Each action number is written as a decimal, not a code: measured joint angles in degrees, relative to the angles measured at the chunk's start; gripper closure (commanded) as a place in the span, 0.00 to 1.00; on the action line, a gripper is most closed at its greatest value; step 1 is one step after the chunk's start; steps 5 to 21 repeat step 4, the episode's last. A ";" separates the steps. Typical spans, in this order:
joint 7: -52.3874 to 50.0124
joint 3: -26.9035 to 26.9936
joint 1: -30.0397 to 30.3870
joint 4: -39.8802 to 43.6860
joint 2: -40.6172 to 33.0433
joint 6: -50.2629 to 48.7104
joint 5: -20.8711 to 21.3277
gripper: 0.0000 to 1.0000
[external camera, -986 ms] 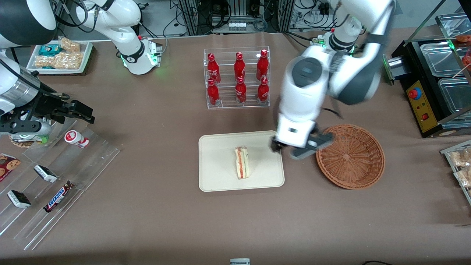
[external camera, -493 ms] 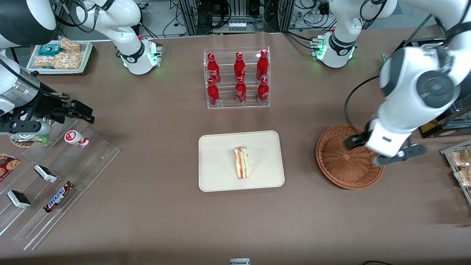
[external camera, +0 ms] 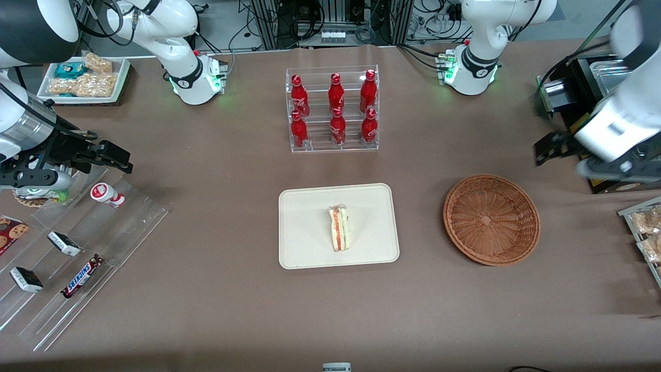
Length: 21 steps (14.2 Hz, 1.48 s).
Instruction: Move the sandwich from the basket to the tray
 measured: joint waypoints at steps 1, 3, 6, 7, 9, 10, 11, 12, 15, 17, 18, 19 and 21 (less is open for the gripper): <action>2.39 1.12 0.08 0.18 -1.42 -0.86 -0.14 0.00; 4.19 2.08 0.26 1.04 -2.49 -1.26 -0.15 0.00; 4.24 2.07 0.31 1.30 -2.20 -1.12 -0.15 0.00; 4.24 2.07 0.31 1.30 -2.20 -1.12 -0.15 0.00; 4.24 2.07 0.31 1.30 -2.20 -1.12 -0.15 0.00; 4.24 2.07 0.31 1.30 -2.20 -1.12 -0.15 0.00; 4.24 2.07 0.31 1.30 -2.20 -1.12 -0.15 0.00; 4.24 2.07 0.31 1.30 -2.20 -1.12 -0.15 0.00; 4.24 2.07 0.31 1.30 -2.20 -1.12 -0.15 0.00; 4.24 2.07 0.31 1.30 -2.20 -1.12 -0.15 0.00; 4.24 2.07 0.31 1.30 -2.20 -1.12 -0.15 0.00; 4.24 2.07 0.31 1.30 -2.20 -1.12 -0.15 0.00; 4.24 2.07 0.31 1.30 -2.20 -1.12 -0.15 0.00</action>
